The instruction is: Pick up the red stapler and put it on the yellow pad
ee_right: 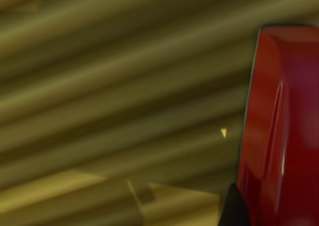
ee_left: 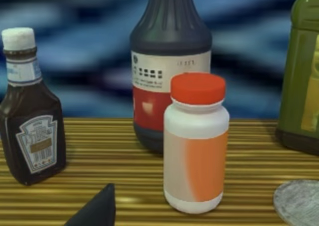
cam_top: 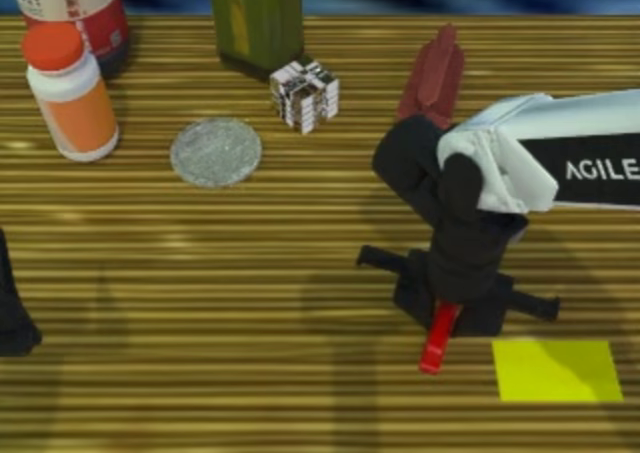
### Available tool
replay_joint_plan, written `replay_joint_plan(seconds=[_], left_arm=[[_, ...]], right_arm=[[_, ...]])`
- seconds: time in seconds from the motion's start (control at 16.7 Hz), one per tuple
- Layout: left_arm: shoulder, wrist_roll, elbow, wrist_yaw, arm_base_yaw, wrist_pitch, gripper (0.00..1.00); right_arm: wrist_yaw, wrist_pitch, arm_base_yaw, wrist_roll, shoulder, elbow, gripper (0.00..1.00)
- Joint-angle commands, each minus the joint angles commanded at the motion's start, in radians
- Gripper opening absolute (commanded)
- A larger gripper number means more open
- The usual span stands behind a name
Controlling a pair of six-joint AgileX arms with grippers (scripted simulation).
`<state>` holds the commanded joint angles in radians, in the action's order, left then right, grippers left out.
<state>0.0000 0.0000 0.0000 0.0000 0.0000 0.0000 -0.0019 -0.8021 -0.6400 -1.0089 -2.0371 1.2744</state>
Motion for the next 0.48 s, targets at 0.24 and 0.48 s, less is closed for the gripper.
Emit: replay_joint_plan(seconds=[0.24,0.48], left_arm=[[0.0,0.0,0.0,0.0,0.0,0.0,1.0],[0.0,0.0,0.0,0.0,0.0,0.0,1.0]], right_arm=[[0.0,0.0,0.0,0.0,0.0,0.0,0.0],[0.001,-0.04,0.0,-0.003,0.013,0.032,0.0]])
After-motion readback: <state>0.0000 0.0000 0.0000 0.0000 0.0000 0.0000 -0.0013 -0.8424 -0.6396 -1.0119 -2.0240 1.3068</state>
